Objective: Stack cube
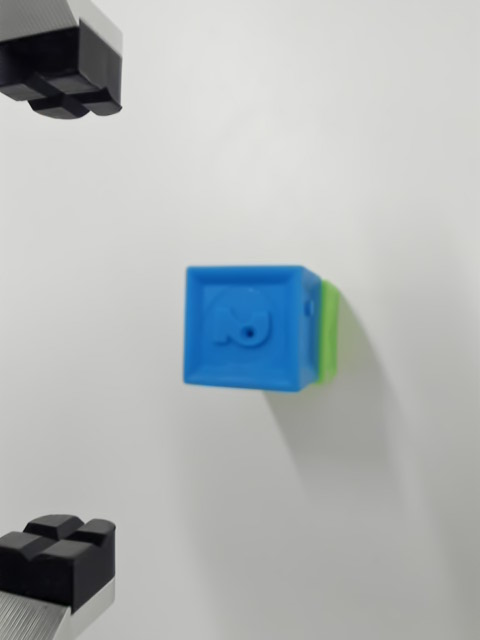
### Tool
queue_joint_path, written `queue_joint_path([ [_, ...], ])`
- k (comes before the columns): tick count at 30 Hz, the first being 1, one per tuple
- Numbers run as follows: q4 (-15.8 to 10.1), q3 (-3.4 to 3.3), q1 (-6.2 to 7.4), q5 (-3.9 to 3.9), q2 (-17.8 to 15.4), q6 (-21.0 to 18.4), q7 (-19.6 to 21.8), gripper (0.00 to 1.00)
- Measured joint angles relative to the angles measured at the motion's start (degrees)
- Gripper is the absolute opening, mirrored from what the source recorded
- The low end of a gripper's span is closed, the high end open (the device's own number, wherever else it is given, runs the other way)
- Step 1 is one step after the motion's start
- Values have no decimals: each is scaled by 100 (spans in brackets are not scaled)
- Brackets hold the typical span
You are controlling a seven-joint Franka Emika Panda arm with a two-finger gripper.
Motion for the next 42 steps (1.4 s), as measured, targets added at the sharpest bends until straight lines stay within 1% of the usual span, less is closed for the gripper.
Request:
queue_joint_path([
  [9,198,-2,0,-25,-267,-462,16,100],
  [21,561,-4,0,-50,-540,-1095,37,100],
  [35,939,-5,0,-63,-696,-1634,49,100],
  [42,1068,-6,0,-66,-736,-1798,52,100],
])
